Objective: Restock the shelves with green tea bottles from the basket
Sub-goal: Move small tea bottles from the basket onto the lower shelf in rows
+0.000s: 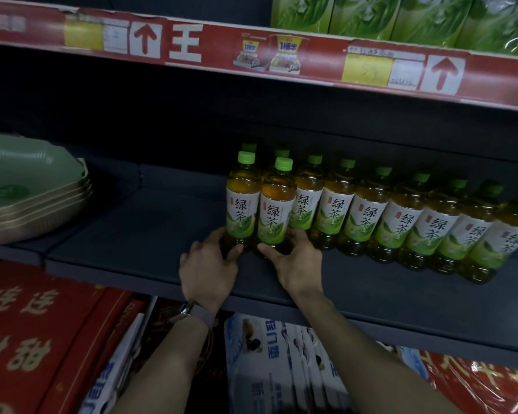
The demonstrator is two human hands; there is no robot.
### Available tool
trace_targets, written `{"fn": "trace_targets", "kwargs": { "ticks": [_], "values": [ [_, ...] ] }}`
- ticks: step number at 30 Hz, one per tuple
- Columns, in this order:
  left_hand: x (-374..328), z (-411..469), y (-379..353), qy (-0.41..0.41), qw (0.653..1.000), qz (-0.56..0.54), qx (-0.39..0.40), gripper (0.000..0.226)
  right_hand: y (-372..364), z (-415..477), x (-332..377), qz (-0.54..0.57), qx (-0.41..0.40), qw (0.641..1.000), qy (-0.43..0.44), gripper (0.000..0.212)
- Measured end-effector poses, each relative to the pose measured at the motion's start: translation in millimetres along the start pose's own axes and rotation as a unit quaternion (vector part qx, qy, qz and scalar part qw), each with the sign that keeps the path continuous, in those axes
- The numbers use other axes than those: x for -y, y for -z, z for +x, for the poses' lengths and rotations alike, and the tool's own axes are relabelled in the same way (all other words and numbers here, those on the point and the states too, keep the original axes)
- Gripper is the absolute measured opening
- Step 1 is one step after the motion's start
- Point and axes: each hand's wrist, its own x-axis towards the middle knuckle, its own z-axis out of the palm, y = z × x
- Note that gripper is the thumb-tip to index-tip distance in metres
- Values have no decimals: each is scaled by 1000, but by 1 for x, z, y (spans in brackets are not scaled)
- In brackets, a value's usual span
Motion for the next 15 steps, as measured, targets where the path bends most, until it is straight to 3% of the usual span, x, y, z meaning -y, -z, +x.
{"fn": "trace_targets", "kwargs": {
  "ticks": [8,15],
  "values": [
    [3,-5,-2,-28,999,15,-12,49,8,-4,-1,-35,46,998,26,64],
    [12,-3,6,-65,997,19,40,49,13,-8,7,-76,72,994,29,66]
  ]
}}
